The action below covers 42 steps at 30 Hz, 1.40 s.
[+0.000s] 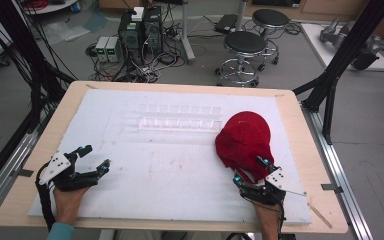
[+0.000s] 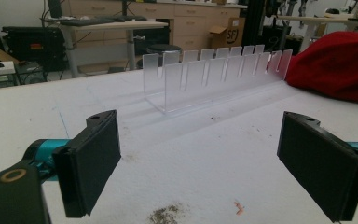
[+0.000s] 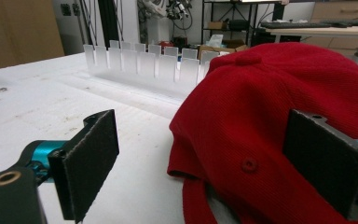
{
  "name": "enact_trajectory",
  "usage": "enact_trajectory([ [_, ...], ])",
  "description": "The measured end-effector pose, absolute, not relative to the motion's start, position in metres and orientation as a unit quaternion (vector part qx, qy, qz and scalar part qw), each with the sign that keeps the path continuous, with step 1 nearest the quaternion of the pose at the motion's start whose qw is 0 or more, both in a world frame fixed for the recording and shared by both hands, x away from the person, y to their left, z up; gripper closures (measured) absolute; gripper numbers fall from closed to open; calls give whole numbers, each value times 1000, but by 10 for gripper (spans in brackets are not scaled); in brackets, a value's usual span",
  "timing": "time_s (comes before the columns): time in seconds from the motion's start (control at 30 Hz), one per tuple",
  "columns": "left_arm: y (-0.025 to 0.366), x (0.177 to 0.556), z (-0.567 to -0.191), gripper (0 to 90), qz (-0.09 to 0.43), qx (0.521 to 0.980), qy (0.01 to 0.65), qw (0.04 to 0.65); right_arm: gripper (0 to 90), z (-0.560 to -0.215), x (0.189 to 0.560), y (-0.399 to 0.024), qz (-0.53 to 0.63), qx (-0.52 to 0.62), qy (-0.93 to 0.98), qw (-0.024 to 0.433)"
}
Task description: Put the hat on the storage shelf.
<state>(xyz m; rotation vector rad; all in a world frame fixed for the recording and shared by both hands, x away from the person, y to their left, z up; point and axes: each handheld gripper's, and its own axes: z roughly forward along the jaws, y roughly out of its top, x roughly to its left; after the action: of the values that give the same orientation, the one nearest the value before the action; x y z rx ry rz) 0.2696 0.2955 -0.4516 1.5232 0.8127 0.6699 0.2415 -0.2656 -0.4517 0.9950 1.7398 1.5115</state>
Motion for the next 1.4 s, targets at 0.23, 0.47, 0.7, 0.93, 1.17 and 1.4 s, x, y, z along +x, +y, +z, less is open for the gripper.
enact_trajectory([
  [0.23,296,270,-452,135,286,656,354,603,94,-451,242,-265,571,380,659,308],
  [0.47,295,269,-452,136,292,657,350,600,94,-452,242,-266,572,376,659,312],
  [0.7,296,270,-452,136,288,655,352,604,94,-451,242,-265,573,375,660,309],
  [0.93,297,270,-452,136,286,654,352,605,94,-451,241,-265,572,376,660,311],
  [1.17,296,270,-452,136,284,653,355,606,94,-434,241,-268,575,356,670,305],
  [1.4,296,270,-452,136,284,654,355,605,94,-408,250,-281,566,348,682,306],
])
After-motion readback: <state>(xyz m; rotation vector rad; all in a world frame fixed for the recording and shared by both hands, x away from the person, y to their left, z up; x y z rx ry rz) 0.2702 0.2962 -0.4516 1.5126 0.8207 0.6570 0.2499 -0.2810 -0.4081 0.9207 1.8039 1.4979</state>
